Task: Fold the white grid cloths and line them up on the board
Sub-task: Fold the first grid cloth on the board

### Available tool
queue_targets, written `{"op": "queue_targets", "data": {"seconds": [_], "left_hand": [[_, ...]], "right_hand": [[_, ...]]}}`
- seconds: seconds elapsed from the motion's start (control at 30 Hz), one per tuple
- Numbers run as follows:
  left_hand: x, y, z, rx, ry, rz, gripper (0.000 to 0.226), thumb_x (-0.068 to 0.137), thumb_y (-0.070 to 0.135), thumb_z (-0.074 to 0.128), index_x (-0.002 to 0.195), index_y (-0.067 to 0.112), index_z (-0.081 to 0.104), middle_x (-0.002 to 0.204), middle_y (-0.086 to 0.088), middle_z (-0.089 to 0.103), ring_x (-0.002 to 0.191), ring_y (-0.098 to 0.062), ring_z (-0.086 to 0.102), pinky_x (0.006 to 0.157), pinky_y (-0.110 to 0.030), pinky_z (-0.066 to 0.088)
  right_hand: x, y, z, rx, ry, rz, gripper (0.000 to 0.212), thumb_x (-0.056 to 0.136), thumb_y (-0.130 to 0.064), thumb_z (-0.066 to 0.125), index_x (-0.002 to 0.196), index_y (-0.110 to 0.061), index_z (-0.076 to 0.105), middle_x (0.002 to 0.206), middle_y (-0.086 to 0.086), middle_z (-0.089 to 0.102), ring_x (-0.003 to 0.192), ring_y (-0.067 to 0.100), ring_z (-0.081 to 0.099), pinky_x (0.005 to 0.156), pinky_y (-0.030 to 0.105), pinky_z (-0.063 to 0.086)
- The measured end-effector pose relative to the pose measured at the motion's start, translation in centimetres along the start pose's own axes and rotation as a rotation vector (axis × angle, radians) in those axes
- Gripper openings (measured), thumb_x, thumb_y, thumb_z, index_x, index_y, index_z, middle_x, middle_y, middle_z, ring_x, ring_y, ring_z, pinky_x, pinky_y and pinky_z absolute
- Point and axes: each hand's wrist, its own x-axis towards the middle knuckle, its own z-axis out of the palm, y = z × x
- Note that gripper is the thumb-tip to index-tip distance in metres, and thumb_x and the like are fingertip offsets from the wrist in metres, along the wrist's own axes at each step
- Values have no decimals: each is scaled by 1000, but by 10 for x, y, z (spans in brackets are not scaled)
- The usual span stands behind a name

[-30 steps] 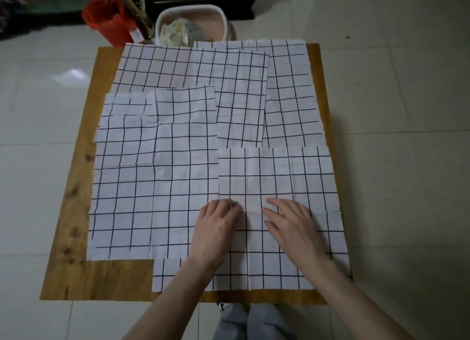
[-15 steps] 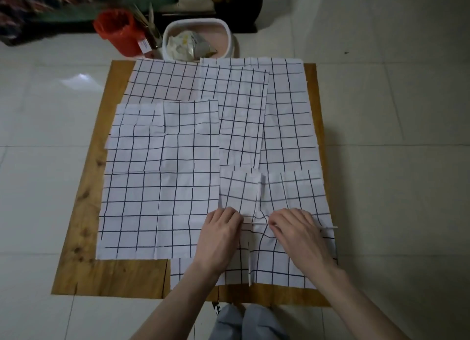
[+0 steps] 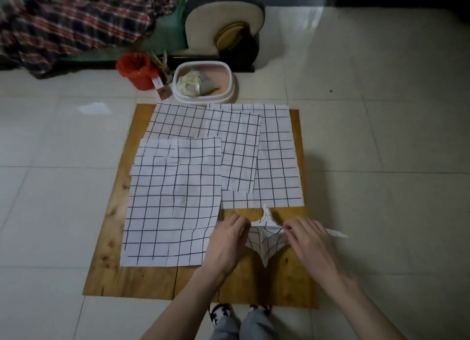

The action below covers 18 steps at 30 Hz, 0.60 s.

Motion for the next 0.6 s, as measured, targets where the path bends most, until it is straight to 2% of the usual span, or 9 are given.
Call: {"op": "queue_targets", "data": {"seconds": [0.2, 0.3, 0.43, 0.53, 0.6], "left_hand": [[25, 21, -40, -9, 66, 50, 17, 100, 14, 62, 113, 25, 63, 107, 10, 64, 91, -6, 58, 76, -24, 54], [39, 13, -63, 79, 101, 68, 12, 99, 16, 66, 109, 21, 69, 104, 6, 69, 91, -13, 64, 73, -28, 55], [50, 2, -93, 167, 157, 103, 12, 94, 13, 74, 105, 17, 74, 96, 3, 75, 85, -15, 67, 70, -29, 56], [55, -11, -111, 204, 185, 145, 11, 96, 15, 70, 107, 16, 75, 97, 1, 76, 86, -19, 68, 69, -39, 59], [54, -23, -119, 213, 207, 149, 12, 97, 16, 69, 108, 14, 75, 97, 1, 76, 85, -19, 68, 68, -40, 59]], "right_hand": [[19, -2, -59, -3, 76, -28, 15, 95, -16, 65, 109, -18, 63, 99, -7, 64, 83, 9, 63, 76, 28, 56], [31, -3, -79, -17, 101, -91, 16, 93, -14, 67, 109, -15, 64, 99, -3, 65, 81, 12, 65, 72, 27, 56], [43, -3, -91, -52, 119, -153, 14, 94, -10, 69, 108, -10, 68, 99, -1, 65, 77, 13, 65, 71, 19, 53], [46, 2, -88, -110, 107, -196, 26, 93, -5, 73, 118, -6, 70, 103, 3, 66, 69, 16, 65, 59, 24, 60], [47, 8, -83, -148, 90, -260, 33, 90, -5, 77, 122, -4, 72, 105, 4, 67, 69, 17, 66, 58, 27, 63]]}}
